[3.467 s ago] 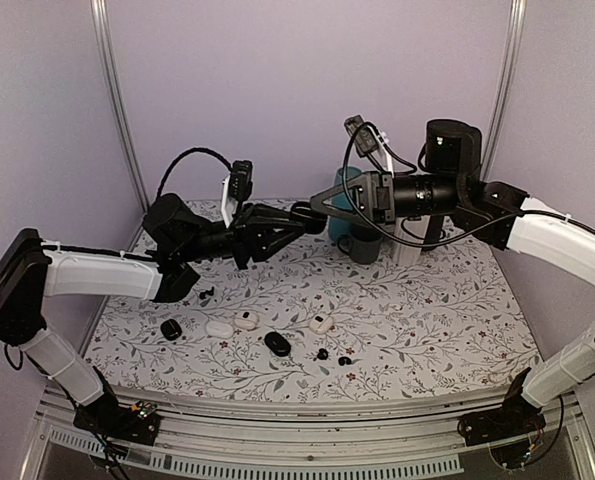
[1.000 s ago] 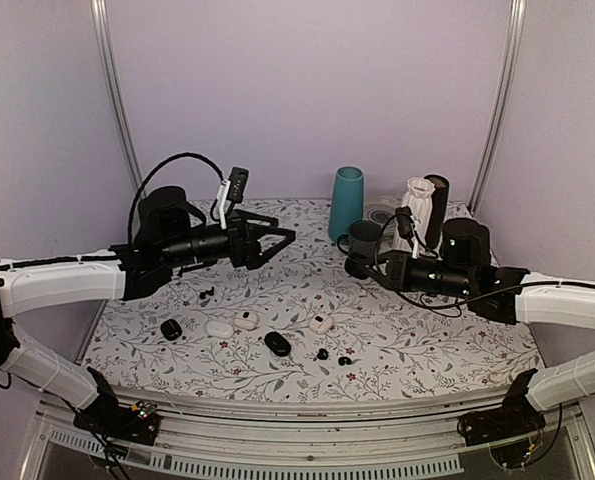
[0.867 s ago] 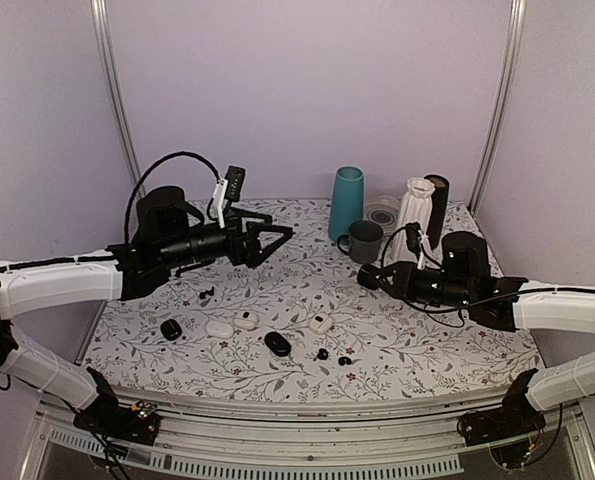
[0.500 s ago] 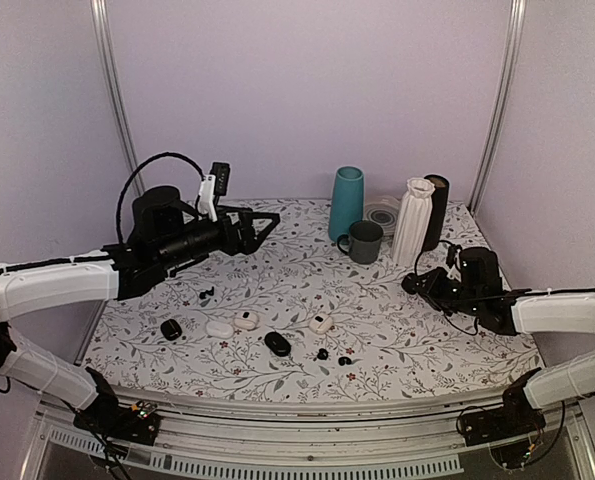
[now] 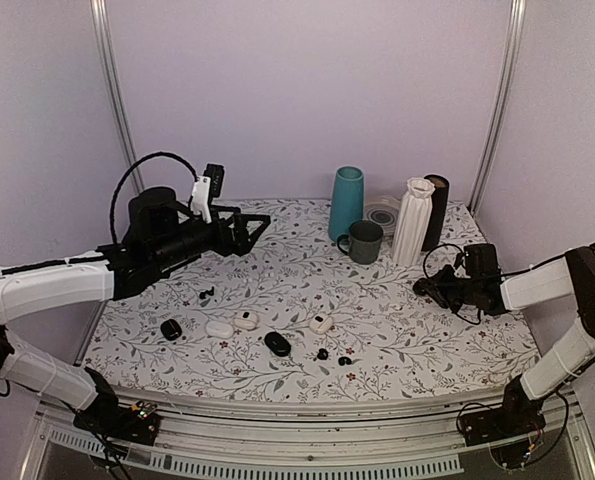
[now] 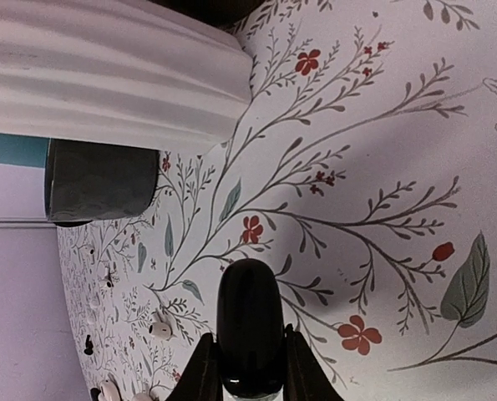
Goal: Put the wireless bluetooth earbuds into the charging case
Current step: Place the charging case with the earbuds at the center of the board.
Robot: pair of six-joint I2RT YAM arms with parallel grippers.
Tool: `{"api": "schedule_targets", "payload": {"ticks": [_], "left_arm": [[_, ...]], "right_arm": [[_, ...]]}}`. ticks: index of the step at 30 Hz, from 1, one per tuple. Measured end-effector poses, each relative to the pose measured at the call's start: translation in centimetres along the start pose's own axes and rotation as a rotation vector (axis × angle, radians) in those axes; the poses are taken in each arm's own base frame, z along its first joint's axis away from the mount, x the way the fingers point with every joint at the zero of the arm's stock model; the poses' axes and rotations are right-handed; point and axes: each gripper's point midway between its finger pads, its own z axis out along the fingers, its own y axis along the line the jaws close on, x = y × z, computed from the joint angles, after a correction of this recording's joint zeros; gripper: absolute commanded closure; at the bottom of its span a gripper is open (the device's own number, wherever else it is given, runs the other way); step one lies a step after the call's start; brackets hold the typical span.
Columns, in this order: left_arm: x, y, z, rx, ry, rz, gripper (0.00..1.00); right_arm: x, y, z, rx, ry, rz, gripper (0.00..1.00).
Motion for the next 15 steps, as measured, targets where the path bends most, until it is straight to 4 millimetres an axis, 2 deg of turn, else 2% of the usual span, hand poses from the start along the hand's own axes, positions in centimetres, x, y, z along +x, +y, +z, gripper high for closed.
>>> {"api": "schedule_targets", "payload": {"ticks": [6,10,12,15], "left_arm": [[-1.4,0.1,-0.9,-0.006,-0.042,0.002,0.04],[-1.5,0.1,-1.3,-0.006,-0.048,0.003,0.04],[-1.5,0.2,-1.3,-0.011,-0.050,0.003,0.04],[-1.3,0.4,-1.4,-0.019,-0.049,0.002,0.04]], "right_arm": [[-0.2,-1.3,0.6,0.027,0.011,0.033,0.95],[-0.3,-1.3,0.6,0.027,0.003,0.033,0.83],[-0.5,-1.3,0.6,0.028,-0.004,0.035,0.71],[-0.4,-1.5,0.6,0.029,-0.005,0.049,0.63]]}}
